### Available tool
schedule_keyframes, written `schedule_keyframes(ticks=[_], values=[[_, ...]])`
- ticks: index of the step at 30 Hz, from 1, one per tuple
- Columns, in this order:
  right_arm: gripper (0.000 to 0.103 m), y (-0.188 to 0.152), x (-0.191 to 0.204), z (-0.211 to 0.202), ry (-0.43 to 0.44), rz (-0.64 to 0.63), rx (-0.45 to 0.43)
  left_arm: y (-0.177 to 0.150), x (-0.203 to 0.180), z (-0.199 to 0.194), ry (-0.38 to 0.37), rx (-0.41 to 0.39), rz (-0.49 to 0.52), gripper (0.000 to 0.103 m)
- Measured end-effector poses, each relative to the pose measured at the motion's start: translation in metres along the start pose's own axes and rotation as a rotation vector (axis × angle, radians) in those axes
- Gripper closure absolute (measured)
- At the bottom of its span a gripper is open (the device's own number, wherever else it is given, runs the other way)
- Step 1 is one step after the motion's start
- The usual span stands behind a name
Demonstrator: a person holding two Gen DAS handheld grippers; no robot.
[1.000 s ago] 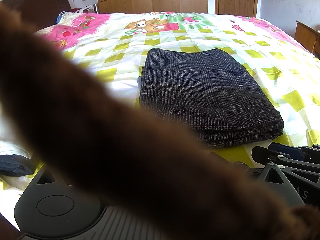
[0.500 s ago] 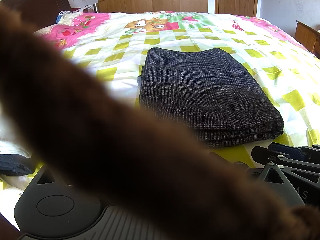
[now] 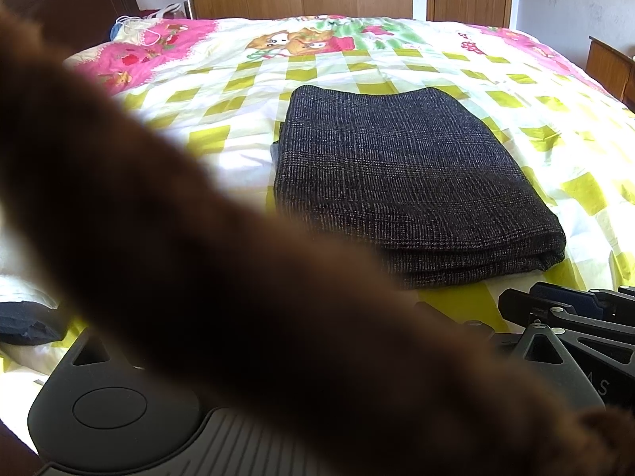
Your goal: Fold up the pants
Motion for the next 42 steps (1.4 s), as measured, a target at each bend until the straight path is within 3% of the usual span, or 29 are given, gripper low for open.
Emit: schedule_keyframes(ticks=[42], values=[[0.062,-0.0005,-0.0017,0.0032,0.028,0.012,0.013,-0.0002,-0.0001,0.0035,0.015,0.007,-0.003,0.002]])
Point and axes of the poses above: each gripper's, at about its wrist camera, not at the fingertips, and z roughly the way its jaws point, x to its left, y to its top, the point moved 10 cm from there along z, roughly the way its jaws point, and after that the axes turned 11 degrees about -z, right-handed, at the moved point
